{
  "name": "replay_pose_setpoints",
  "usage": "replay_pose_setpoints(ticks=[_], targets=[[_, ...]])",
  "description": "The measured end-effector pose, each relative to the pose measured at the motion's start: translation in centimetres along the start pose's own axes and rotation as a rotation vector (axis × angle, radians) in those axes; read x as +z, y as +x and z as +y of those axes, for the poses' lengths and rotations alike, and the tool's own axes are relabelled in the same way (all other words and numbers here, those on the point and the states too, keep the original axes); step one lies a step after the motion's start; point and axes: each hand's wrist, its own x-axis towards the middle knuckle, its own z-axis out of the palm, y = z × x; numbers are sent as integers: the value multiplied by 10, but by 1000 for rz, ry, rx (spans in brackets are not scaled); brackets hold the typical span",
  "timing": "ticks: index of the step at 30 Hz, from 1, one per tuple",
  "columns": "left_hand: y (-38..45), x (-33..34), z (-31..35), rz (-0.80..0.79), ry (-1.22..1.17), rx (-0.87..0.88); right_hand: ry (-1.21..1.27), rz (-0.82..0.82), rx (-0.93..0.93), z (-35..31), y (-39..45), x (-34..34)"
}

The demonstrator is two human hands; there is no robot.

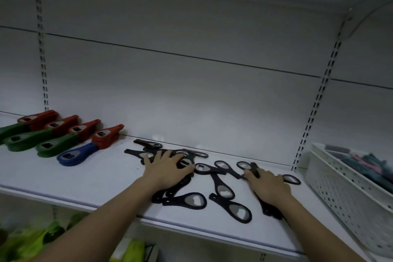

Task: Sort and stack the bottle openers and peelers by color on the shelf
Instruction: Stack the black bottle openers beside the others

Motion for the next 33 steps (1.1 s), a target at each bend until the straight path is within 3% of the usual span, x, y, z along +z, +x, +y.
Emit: replay_pose_setpoints(ticks=[5,10,13,17,21,26,29,33], targets=[[5,8,22,19,-48,34,47,-75,-116,-26,-5,5],[21,-3,28,217,-211,24,48,186,-213,-35,4,-11],[42,-9,30,274,-322,74,211,202,-269,-39,26,-19],[74,-17,42,226,-353,113,281,114,-418,-60,50,-22],[99,-8,44,236,-359,140,183,1,-540,-81,67,-6],[105,-1,24,-55,-291,261,171,-13,-541,-86,77,9],[106,-6,22,-90,-375,261,155,-7,-588,-86,75,7],[102,-8,26,154,-489,203,281,162,-529,-77,70,-11]])
